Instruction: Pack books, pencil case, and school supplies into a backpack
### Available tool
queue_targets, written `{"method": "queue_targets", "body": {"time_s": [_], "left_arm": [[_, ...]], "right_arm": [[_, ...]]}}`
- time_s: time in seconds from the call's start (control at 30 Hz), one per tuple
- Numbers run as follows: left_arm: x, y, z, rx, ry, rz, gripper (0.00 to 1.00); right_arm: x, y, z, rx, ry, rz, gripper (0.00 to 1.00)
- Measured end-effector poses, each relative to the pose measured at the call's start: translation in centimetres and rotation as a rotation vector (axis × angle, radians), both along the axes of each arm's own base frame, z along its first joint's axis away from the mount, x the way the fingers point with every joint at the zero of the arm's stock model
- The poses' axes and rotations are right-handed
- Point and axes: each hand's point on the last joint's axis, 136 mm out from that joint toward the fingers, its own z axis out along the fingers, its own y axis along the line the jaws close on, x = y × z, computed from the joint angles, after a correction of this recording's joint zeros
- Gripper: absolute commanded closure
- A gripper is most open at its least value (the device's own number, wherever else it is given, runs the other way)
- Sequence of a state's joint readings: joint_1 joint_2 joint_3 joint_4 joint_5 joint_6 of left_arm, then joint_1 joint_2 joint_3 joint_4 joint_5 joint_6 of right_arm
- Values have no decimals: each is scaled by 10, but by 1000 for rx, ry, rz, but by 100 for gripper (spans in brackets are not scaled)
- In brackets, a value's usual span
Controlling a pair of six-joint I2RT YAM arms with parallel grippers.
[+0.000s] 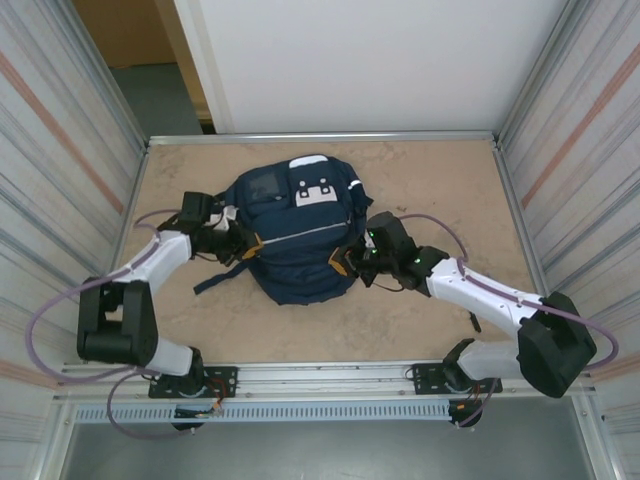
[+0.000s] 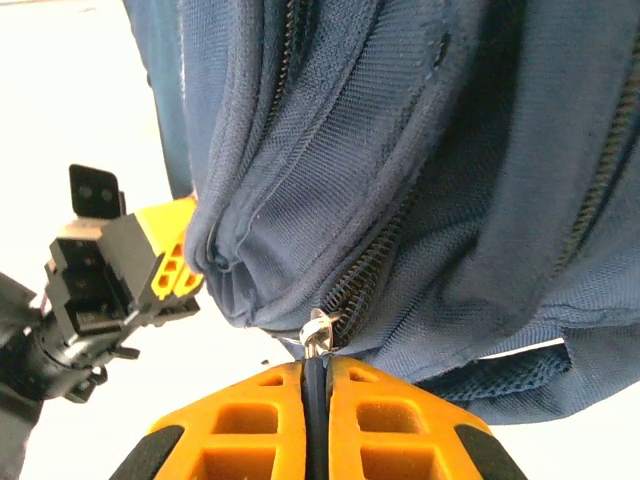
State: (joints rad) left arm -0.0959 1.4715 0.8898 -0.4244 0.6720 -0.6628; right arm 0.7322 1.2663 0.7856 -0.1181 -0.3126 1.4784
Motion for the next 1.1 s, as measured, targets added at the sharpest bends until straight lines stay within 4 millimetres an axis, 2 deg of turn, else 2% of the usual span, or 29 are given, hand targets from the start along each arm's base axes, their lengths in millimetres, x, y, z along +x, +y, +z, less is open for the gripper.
{"method": "queue_targets", "body": {"time_s": [0.03, 0.07, 0.1, 0.23, 0.3, 0.4, 0.47, 0.53, 0.63, 0.73, 0.8, 0.93, 1.1], "left_arm": [[6, 0, -1, 4, 8, -10, 88], [12, 1, -2, 10, 9, -18, 69], [19, 4, -4, 20, 13, -17, 63], [47, 45, -10, 142, -4, 114, 51], [46, 59, 0, 192, -31, 163, 46], [28, 57, 32, 233, -112, 185, 39], [7, 53, 49, 241, -157, 187, 38], [-18, 47, 50, 233, -163, 180, 38], [-53, 35, 26, 234, -83, 154, 37], [-77, 21, 3, 251, 3, 114, 38], [-81, 15, 2, 249, 15, 112, 39], [-73, 13, 4, 236, 14, 170, 42], [-70, 7, -3, 243, 2, 230, 55]], "right_arm": [[-2, 5, 2, -15, -12, 8, 100], [-4, 11, 3, -32, -19, 15, 100], [-6, 19, 3, -49, -23, 28, 100], [-27, 58, -12, -107, -7, 113, 100], [-37, 73, -22, -124, -5, 146, 100], [-47, 97, -33, -145, 1, 195, 100], [-47, 111, -33, -139, -4, 213, 100], [-45, 124, -32, -122, -12, 223, 100], [-43, 135, -35, -102, -13, 236, 100], [-44, 139, -40, -95, -2, 247, 100], [-45, 141, -41, -92, 2, 250, 100], [-48, 145, -38, -81, -9, 259, 100], [-55, 150, -38, -78, -12, 266, 100]]}}
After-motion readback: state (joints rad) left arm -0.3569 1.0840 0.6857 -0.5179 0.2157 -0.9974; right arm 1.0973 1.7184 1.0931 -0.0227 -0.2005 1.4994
